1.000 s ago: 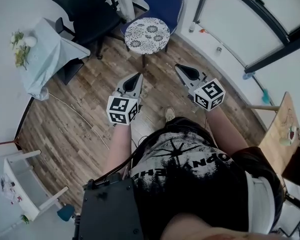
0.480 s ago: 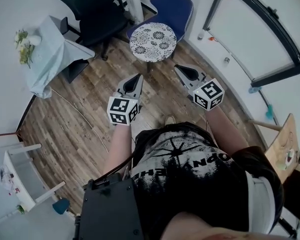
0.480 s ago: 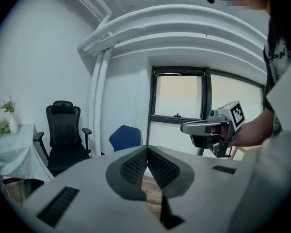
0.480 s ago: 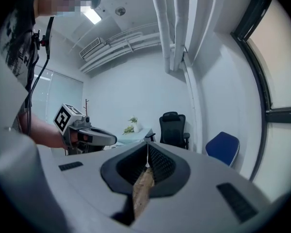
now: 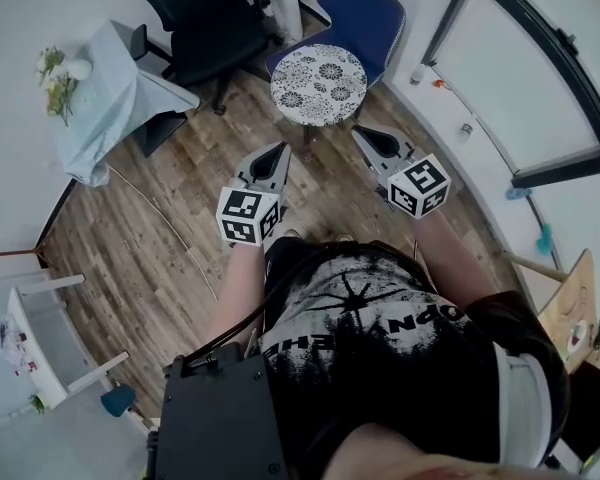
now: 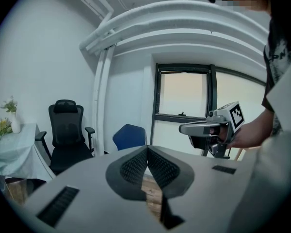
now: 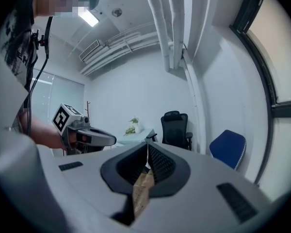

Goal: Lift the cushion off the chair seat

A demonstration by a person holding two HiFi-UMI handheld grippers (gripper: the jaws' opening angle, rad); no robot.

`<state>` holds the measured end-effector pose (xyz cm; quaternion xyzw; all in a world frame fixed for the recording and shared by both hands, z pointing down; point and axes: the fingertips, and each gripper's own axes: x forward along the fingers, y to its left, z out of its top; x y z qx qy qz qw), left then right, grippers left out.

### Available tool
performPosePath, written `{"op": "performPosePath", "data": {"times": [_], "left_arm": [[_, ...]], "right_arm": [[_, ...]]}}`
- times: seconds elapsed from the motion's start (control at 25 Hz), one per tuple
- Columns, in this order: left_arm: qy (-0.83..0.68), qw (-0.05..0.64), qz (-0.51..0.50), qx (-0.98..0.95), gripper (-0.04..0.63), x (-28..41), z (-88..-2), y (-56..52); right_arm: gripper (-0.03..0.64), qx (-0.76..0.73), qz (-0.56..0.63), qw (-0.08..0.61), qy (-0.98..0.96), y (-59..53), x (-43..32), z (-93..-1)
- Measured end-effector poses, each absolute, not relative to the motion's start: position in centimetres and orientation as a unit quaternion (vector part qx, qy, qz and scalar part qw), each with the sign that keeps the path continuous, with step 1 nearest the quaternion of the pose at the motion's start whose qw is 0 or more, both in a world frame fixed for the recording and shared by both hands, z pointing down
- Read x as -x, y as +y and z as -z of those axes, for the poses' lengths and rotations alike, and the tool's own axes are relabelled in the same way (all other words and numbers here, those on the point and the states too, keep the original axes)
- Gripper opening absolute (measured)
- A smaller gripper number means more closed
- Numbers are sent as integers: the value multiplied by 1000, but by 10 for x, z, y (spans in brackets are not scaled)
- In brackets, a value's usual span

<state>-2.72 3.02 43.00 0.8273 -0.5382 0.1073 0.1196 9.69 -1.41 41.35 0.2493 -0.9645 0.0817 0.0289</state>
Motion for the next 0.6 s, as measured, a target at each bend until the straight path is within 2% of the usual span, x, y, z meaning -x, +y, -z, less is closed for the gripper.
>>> {"op": "performPosePath", "data": {"times": [0.6], "left_arm": [[-485, 119, -115, -859, 12, 90, -442, -57]], "right_arm": [[18, -300, -86, 30, -950, -89, -33, -420]]}}
